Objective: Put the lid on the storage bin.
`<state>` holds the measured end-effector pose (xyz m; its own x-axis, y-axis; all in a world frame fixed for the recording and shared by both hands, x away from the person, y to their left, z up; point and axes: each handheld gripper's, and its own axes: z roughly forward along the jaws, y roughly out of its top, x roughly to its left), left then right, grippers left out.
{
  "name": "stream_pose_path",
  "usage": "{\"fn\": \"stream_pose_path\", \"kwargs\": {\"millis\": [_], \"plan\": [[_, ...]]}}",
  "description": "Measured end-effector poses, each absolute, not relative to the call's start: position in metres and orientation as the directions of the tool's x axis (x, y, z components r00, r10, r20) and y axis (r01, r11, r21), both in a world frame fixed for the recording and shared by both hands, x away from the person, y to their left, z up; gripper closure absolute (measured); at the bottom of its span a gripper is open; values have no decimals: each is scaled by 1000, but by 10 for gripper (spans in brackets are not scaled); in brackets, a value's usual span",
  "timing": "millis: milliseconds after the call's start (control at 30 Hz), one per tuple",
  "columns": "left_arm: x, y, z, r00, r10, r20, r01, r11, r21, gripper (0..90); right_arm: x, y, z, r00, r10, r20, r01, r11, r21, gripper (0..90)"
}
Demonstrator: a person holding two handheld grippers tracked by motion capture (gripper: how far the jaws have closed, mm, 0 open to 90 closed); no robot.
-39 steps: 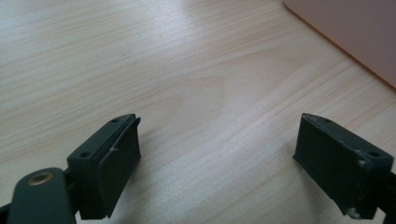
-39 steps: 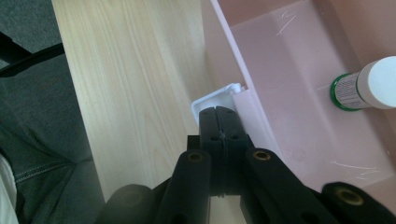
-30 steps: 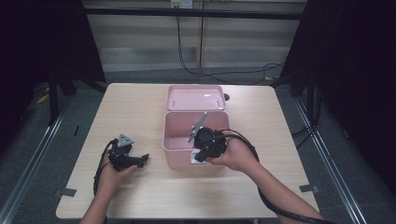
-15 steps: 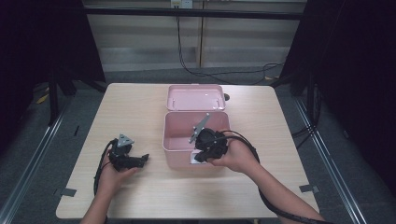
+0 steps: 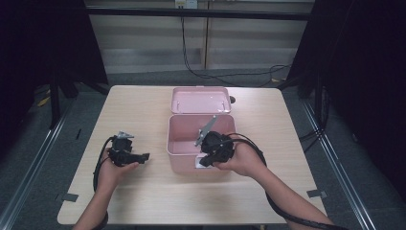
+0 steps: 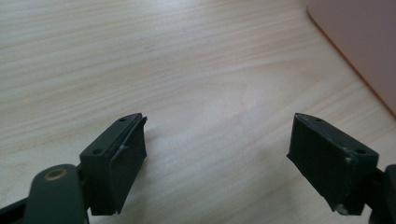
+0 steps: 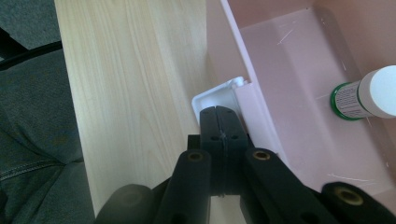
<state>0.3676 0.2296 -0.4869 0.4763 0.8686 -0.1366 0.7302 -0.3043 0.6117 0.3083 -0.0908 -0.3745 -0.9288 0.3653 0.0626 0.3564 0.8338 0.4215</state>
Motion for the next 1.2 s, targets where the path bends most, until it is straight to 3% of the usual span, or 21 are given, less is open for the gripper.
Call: {"fn": "stream_pose_path", "kwargs": {"millis": [300,667,1200], "plan": [[396,214,-454,445,871,-209,796,-278,537,208,308,-92,-375,-930,363,66,355,831,428,900],[421,204,-428,422,867,-265,822,-244,514,242,308,-92,-376,-932,358,59,348,833,431,900],[449,188,-399,417,873,-251,825,-248,508,249,308,-92,-376,-931,360,60,350,832,431,900]]}}
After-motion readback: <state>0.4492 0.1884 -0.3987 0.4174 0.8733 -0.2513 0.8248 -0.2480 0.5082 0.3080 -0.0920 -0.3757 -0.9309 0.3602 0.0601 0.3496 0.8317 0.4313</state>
